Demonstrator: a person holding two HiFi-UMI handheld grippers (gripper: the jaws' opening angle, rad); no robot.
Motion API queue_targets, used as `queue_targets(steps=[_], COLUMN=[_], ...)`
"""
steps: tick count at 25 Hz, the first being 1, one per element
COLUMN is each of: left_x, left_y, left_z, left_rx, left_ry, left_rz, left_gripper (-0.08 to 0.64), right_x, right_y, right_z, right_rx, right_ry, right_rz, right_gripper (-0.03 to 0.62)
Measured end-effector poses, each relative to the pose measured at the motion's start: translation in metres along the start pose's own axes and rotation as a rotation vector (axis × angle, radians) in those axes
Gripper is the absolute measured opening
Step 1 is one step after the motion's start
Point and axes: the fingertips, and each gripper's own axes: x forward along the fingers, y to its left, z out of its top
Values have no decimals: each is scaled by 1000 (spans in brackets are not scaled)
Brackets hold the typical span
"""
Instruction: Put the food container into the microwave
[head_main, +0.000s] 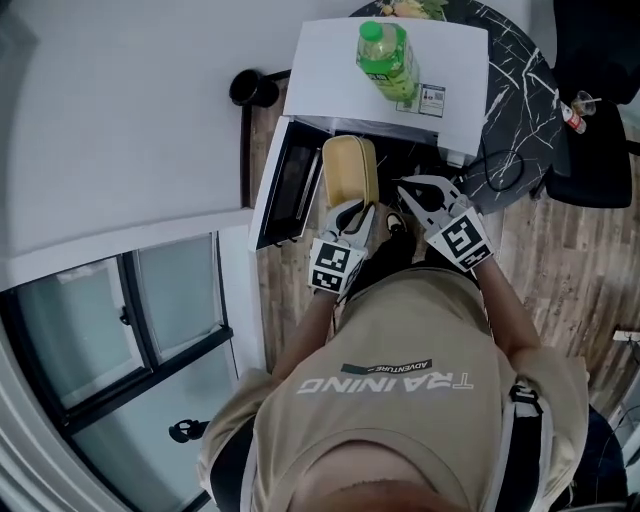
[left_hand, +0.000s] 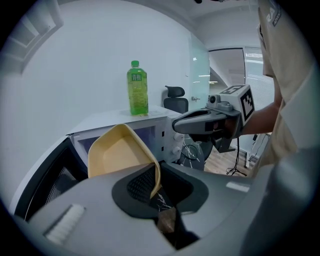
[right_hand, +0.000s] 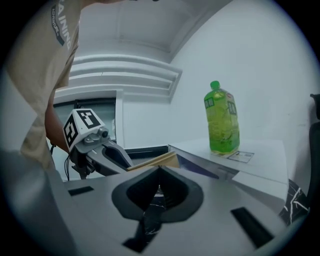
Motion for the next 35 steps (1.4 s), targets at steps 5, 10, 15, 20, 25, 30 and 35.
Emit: queue_targets(steps=[5,10,15,20,25,30,35], left_x=[21,47,71,100,120,145,174], left_y=[22,41,80,79,86,89,82], left_z=[-13,-40,-51,-54,-45,-37,-23], left_rx=[22,132,190,229,326,496,658], left_ry=[25,79,99,90,70,58,42], left_rz=[-38,-123,-203,-302,-330,-305,-299], left_gripper=[40,40,40,40,40,41,40], right_x=[15,36,70,74,73,63,42], right_y=[-12,-21,-32,-49,-52,-54,-68], right_z=[7,20,38,54,59,60,59], right_rx=[-5,-36,-21,-2,-5,15,0], right_ry=[-9,-17,-14,13,-2,-7,8], right_rz=[-27,-61,-101,-214,-293,-295,-319], right_gripper=[11,11,11,11,11,11,11])
